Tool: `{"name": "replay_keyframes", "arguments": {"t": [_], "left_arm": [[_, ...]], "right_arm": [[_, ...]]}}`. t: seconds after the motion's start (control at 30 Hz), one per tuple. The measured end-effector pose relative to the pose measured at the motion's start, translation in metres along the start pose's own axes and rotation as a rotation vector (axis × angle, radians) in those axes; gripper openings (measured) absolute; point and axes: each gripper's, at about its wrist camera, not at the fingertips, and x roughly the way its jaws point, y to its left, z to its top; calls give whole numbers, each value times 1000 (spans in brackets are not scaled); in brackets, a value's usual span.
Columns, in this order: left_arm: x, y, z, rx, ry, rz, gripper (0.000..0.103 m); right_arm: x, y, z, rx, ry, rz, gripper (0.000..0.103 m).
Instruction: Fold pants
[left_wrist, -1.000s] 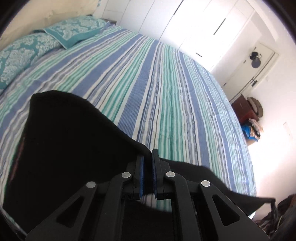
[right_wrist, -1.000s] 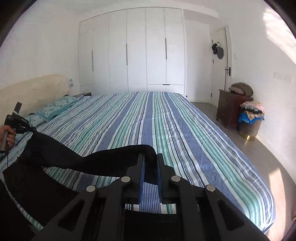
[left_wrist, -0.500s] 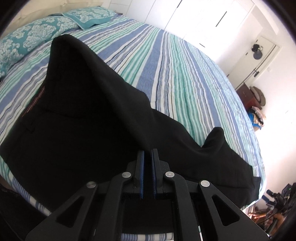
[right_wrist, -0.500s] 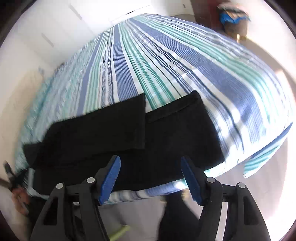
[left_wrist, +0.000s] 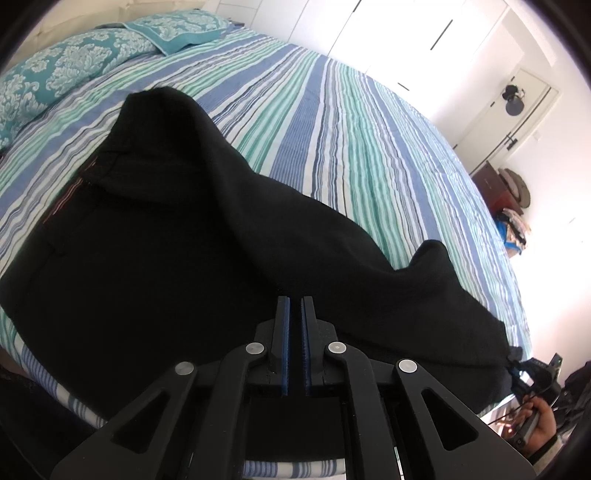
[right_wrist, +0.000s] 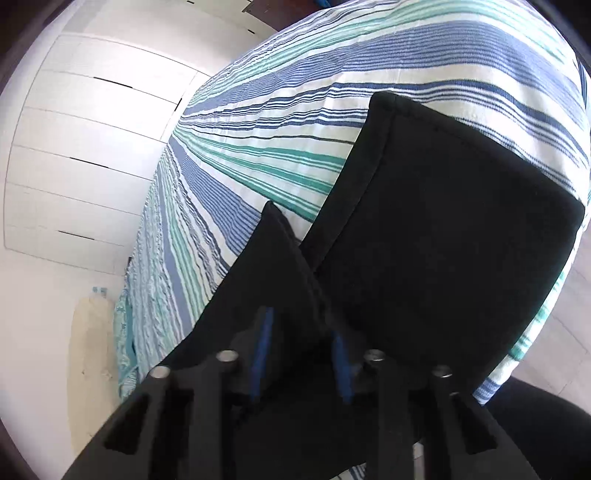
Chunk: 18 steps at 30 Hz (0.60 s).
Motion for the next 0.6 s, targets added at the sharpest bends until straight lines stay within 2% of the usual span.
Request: {"name": "replay_keyframes", "arguments": {"t": [0.3,0.43,0.6], "left_arm": [[-25,-9,-5,47,-48,-20,2],[-32,-11,-13,47,-50,-33,2],[-37,-10,-36,62,-22,-38,2]], "right_arm": [[-48,68,10,-360,-68,10,14],[-58,74,8,-427,-64,-10,14],[-80,58,10,-447,-71,-16,14]]}}
